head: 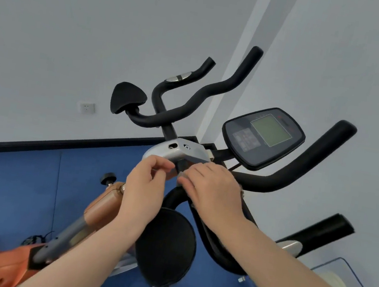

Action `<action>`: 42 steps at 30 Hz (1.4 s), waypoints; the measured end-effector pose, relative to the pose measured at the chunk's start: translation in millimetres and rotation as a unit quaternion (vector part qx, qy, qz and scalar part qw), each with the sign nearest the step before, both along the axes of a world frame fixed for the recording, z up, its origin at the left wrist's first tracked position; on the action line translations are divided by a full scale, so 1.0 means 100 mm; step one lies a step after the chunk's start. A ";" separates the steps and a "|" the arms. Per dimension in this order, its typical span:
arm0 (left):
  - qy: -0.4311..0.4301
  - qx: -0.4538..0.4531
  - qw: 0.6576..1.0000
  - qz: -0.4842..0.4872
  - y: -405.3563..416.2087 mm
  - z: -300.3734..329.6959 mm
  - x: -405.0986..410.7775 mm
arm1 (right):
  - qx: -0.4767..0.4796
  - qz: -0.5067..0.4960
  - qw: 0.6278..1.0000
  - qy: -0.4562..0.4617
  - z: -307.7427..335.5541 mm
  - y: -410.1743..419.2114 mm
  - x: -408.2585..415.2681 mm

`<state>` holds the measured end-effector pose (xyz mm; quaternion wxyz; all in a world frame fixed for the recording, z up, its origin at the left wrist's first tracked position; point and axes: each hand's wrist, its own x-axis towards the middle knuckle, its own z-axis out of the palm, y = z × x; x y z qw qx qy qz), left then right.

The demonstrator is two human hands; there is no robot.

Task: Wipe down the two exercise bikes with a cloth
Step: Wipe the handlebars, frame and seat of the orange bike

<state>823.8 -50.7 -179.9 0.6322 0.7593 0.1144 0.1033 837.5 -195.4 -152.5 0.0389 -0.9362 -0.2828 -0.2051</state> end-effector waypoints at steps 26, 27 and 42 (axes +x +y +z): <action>-0.037 -0.009 0.981 -0.191 -0.27 0.36 0.45 | -0.015 -0.152 0.987 0.056 0.23 -0.45 -0.10; -0.032 -0.009 0.978 -0.207 -0.30 0.34 0.47 | -0.002 -0.157 0.987 0.037 0.29 -0.54 -0.08; -0.058 -0.007 0.951 -0.303 -0.62 0.33 0.64 | 0.287 -0.402 0.867 -0.063 0.27 -0.44 -0.17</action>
